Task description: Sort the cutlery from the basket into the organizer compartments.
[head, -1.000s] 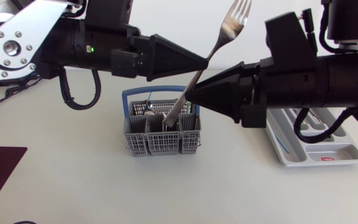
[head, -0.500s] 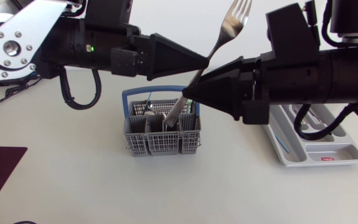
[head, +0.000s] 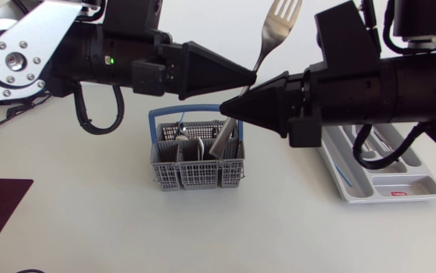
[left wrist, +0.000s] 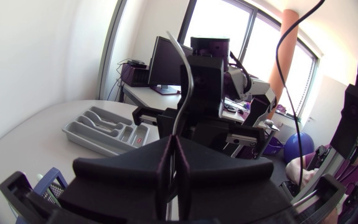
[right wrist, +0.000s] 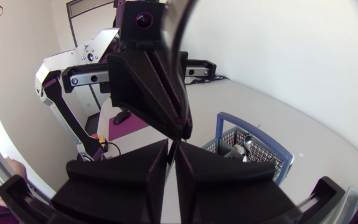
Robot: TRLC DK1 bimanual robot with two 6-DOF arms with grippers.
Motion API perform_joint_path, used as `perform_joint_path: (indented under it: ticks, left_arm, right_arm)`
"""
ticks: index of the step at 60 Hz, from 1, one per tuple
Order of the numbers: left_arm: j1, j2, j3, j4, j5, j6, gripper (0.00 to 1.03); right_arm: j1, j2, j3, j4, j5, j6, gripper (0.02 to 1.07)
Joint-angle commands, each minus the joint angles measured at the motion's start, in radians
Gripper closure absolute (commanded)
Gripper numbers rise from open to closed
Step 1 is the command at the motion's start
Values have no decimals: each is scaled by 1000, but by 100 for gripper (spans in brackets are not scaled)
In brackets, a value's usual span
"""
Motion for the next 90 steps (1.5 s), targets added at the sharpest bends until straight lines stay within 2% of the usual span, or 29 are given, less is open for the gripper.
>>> perform_joint_path:
  ticks: [1, 8, 10, 12, 21, 25, 37, 41, 45, 50, 57, 61, 68, 80, 90]
  left_arm:
    - [5, 6, -17, 13, 2, -23, 100]
    - [14, -2, -15, 23, 0, -23, 100]
    - [21, -5, -14, 21, -1, -23, 96]
    - [38, -8, -15, 21, -7, -22, 78]
    - [72, -26, -15, -2, -70, -6, 25]
    - [81, -40, -17, -29, -96, 15, 13]
    - [75, -54, -15, -157, -294, 152, 5]
    - [87, -72, -26, -163, -323, 159, 5]
    - [83, -80, -29, -175, -417, 182, 5]
    - [51, -82, -38, -214, -586, 259, 5]
    - [35, -92, -83, -226, -705, 327, 5]
    - [34, -92, -101, -238, -736, 354, 5]
    - [34, -92, -121, -247, -808, 397, 5]
    - [31, -91, -153, -249, -879, 454, 5]
    - [25, -89, -156, -249, -900, 466, 5]
  right_arm:
    - [2, 13, 21, -5, -3, 3, 101]
    - [-12, 14, 27, -36, 2, -2, 101]
    - [-15, 13, 29, -45, 8, -7, 101]
    - [-18, 10, 32, -65, 24, -14, 101]
    - [-19, -4, 34, -130, 93, -40, 101]
    - [-22, -15, 27, -162, 132, -51, 101]
    - [-121, -42, 35, -243, 197, -65, 101]
    - [-179, -50, 37, -266, 217, -80, 101]
    - [-225, -55, 44, -286, 251, -97, 101]
    - [-285, -52, 50, -295, 352, -142, 101]
    - [-355, -30, 35, -268, 537, -208, 101]
    - [-414, 4, 7, -220, 628, -251, 101]
    - [-516, 70, -32, -128, 700, -290, 101]
    - [-694, 275, -14, -1, 763, -352, 101]
    - [-783, 462, 52, 82, 834, -381, 101]
